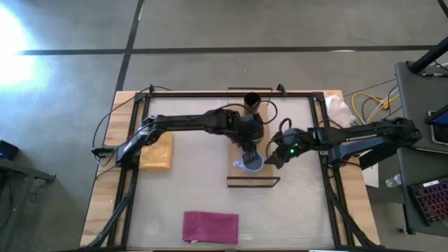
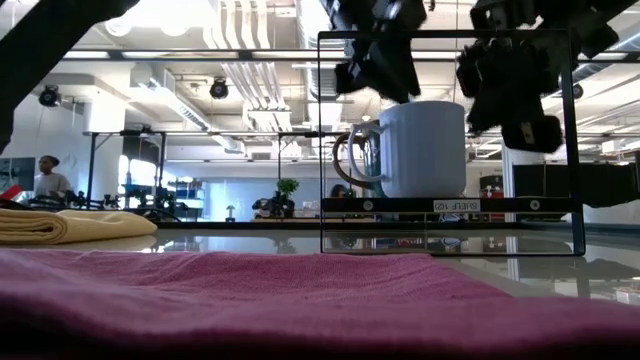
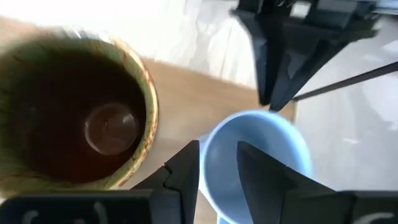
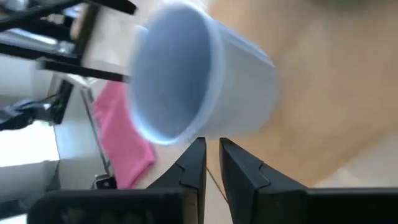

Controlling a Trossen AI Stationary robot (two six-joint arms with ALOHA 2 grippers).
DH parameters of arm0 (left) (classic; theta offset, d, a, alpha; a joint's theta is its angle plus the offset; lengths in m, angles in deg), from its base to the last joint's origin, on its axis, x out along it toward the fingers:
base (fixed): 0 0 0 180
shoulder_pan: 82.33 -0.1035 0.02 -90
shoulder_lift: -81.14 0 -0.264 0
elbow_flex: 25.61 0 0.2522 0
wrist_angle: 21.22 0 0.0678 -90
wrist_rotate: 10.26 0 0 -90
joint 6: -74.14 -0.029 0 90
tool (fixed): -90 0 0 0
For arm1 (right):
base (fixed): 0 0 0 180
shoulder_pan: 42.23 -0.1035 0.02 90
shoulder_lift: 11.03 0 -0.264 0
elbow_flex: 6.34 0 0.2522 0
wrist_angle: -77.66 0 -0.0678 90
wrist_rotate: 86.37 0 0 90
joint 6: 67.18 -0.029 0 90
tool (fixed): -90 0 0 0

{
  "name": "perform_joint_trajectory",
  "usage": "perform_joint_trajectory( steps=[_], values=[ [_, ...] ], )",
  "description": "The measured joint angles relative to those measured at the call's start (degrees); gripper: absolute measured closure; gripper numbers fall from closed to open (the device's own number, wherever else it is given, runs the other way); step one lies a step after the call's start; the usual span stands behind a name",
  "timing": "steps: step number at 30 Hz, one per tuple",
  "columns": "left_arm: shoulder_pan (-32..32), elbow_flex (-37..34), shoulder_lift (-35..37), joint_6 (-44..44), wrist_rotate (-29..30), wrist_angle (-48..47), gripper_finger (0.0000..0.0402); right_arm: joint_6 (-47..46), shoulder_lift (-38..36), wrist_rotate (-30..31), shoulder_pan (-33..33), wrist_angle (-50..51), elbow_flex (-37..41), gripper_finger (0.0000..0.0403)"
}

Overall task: Stack small to large cups/mugs on shelf
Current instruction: Return to Home Position

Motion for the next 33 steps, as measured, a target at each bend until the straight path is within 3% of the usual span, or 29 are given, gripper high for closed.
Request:
perform_joint_trajectory(
  steps=[9, 12, 15, 19, 21, 24, 29, 33],
  values=[
    [-0.06, -0.08, 10.29, -2.97, 0.24, 4.55, 0.0308, 24.28, -11.23, -0.19, 1.73, -0.26, -9.06, 0.0365],
    [0.11, -0.15, 13.97, 1.45, 0.21, 8.04, 0.0308, 25.05, -15.03, -0.13, 1.73, -0.16, -13.32, 0.0365],
    [0.43, -0.32, 17.37, -0.12, -0.28, 10.51, 0.0308, 21.76, -18.52, 1.05, 1.79, -1.1, -17.92, 0.0365],
    [1.87, -0.81, 20.6, -4.92, -2.21, 14.24, 0.0308, 33.11, -22.47, -8.6, 0.24, -0.6, -21.63, 0.0365],
    [3.09, -3.33, 21.88, -5.07, -3.08, 15.71, 0.0308, 33.64, -24.54, -9.12, -0.62, 1.49, -21.01, 0.0364],
    [4.27, -12.21, 25.68, -3.64, -2.88, 19.91, 0.0308, 33.8, -28.91, -8.98, -1.04, 2.51, -15.34, 0.0364],
    [2.94, -35.97, 37.51, -1.53, -3.48, 44.22, 0.0308, 34.0, -40.41, -8.87, 0.71, -3.65, -5.21, 0.0364],
    [0.26, -53.27, 49.39, 0.24, -2.98, 54.19, 0.0308, 34.42, -50.34, -9.04, 1.62, -0.53, -2.47, 0.0364]
  ],
)
